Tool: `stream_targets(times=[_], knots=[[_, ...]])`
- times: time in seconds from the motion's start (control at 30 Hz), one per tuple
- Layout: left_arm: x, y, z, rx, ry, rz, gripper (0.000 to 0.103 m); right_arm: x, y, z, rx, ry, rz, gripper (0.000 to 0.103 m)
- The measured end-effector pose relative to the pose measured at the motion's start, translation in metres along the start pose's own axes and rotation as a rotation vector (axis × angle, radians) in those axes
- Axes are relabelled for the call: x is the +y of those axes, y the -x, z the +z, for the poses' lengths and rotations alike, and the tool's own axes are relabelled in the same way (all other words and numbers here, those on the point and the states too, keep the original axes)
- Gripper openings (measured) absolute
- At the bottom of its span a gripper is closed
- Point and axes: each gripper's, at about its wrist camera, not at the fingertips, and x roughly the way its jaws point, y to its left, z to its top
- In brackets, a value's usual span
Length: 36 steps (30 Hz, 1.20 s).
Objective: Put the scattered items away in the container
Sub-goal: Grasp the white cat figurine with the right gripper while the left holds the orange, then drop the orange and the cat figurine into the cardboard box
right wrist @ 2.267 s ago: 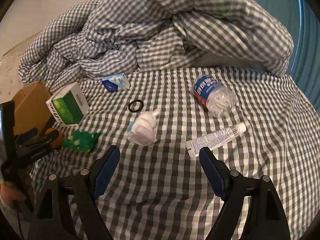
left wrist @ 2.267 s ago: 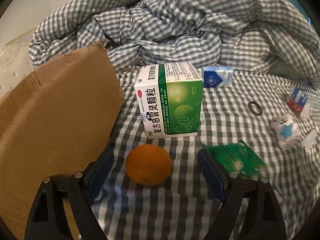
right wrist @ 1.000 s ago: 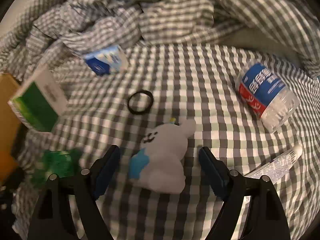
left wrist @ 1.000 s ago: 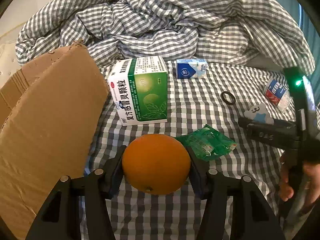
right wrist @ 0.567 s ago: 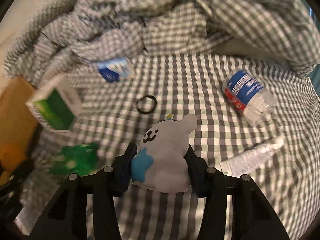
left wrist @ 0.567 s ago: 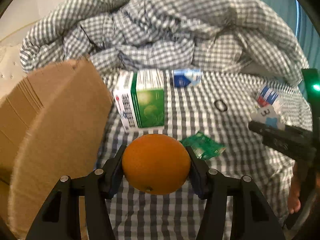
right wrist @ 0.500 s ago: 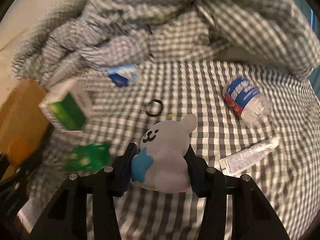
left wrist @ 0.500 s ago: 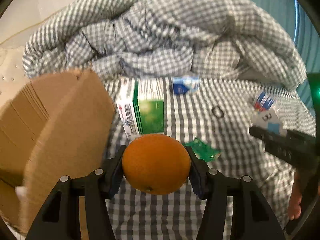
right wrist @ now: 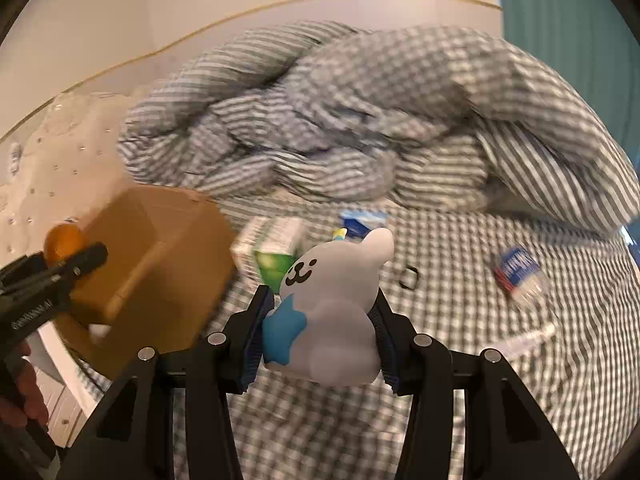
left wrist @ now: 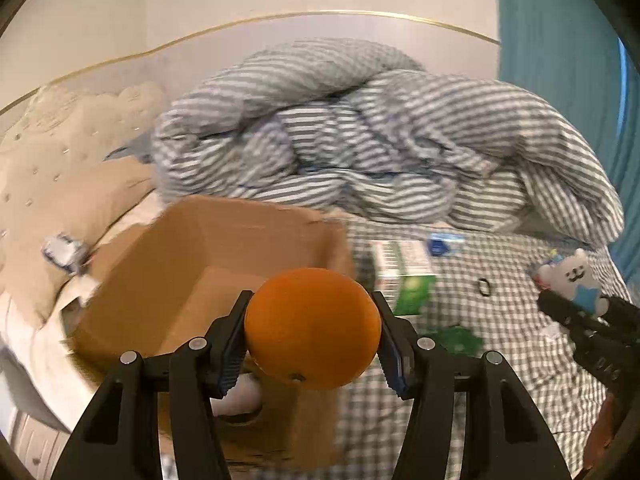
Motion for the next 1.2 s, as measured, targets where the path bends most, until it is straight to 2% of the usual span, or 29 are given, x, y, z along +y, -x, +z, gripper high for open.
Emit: stream_targets(times=[0.23, 0.33, 0.43, 0.47, 0.5, 0.73, 0.87, 0.93, 0.97, 1.0, 1.03, 1.2], knots=[[0.068, -0.014, -0.012, 0.034, 0.058, 0.075, 0.058, 0.077, -0.016, 0.005, 0.015, 0.096, 0.082, 0.047], [0.085, -0.037, -0.022, 0.099, 0.086, 0.073, 0.058, 0.100, -0.024, 0.003, 0.043, 0.140, 0.095, 0.047], [0.095, -0.046, -0.032, 0.119, 0.108, 0.098, 0.069, 0.117, -0.028, 0.003, 0.054, 0.186, 0.093, 0.047], [0.098, -0.046, -0.034, 0.116, 0.113, 0.108, 0.079, 0.120, -0.028, 0.003, 0.054, 0.194, 0.093, 0.047], [0.100, -0.044, -0.035, 0.111, 0.118, 0.110, 0.081, 0.124, -0.028, 0.003, 0.051, 0.200, 0.094, 0.047], [0.112, -0.030, -0.039, 0.088, 0.145, 0.111, 0.085, 0.156, -0.028, 0.012, 0.043, 0.244, 0.131, 0.047], [0.116, -0.025, -0.047, 0.094, 0.154, 0.096, 0.085, 0.183, -0.041, 0.026, 0.037, 0.255, 0.216, 0.047], [0.118, -0.025, -0.051, 0.105, 0.158, 0.096, 0.085, 0.194, -0.055, 0.030, 0.046, 0.250, 0.229, 0.048], [0.118, -0.026, -0.052, 0.110, 0.158, 0.093, 0.085, 0.199, -0.062, 0.031, 0.056, 0.254, 0.252, 0.052], [0.118, -0.026, -0.054, 0.114, 0.157, 0.088, 0.085, 0.204, -0.066, 0.031, 0.057, 0.251, 0.270, 0.073], [0.118, -0.026, -0.055, 0.114, 0.151, 0.084, 0.085, 0.205, -0.066, 0.031, 0.039, 0.237, 0.270, 0.083], [0.116, -0.025, -0.054, 0.108, 0.145, 0.081, 0.085, 0.206, -0.053, 0.031, -0.011, 0.245, 0.247, 0.083]])
